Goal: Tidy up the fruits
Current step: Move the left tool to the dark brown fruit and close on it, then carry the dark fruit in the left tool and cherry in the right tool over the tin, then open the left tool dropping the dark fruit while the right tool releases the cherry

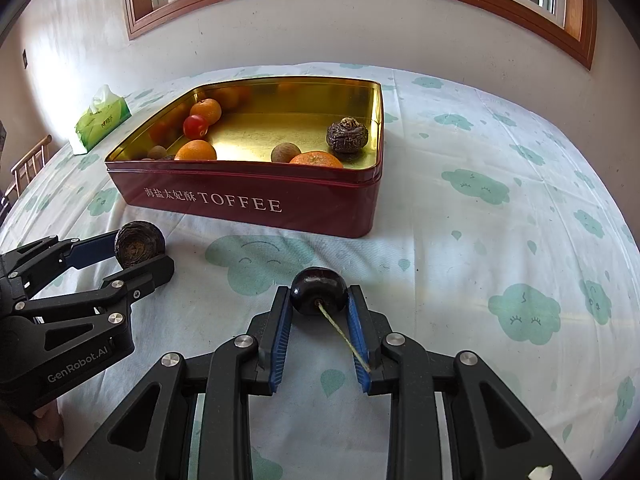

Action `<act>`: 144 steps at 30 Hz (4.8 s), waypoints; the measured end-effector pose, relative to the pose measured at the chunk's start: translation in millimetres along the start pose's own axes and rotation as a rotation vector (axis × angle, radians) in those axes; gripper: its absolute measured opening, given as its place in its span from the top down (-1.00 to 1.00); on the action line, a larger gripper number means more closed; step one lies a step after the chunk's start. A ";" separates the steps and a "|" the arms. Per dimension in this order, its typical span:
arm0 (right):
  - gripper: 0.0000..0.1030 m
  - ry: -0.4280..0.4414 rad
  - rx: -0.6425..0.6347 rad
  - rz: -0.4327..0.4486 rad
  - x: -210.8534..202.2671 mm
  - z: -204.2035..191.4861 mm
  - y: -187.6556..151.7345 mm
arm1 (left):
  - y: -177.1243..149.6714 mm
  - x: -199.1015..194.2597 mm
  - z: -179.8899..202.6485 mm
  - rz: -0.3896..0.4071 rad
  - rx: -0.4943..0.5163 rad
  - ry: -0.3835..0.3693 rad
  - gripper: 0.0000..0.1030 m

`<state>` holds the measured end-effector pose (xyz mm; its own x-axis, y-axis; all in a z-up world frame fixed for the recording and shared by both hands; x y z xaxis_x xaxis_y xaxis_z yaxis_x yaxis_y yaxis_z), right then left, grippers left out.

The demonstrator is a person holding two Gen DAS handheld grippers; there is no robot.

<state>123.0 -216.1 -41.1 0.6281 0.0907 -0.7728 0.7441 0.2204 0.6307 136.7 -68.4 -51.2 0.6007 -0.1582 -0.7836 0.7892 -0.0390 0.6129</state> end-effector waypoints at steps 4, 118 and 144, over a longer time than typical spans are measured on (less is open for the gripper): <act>0.50 -0.004 -0.002 0.000 0.0 -0.1 0.1 | -0.6 -0.5 1.2 0.001 0.005 -0.012 0.07; 0.51 0.006 -0.023 -0.008 39.9 4.1 99.7 | 102.1 30.6 -34.7 0.035 -0.054 0.025 0.25; -0.26 -0.017 0.006 0.019 -3.3 -6.9 91.4 | 89.2 -19.1 -34.5 0.088 -0.078 0.050 -0.23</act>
<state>187.4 -189.6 18.5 0.6461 0.0786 -0.7592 0.7330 0.2134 0.6459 200.0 -34.8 14.9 0.6718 -0.1084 -0.7327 0.7398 0.0501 0.6709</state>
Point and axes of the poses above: each gripper's, at about its wrist camera, not at the fingertips, and x roughly the way its jaws point, z to its right, y to its top, the point moved 1 cm from there along x, roughly the way its jaws point, and after that the axes turned 8 degrees about -x, right-handed, at the moved point
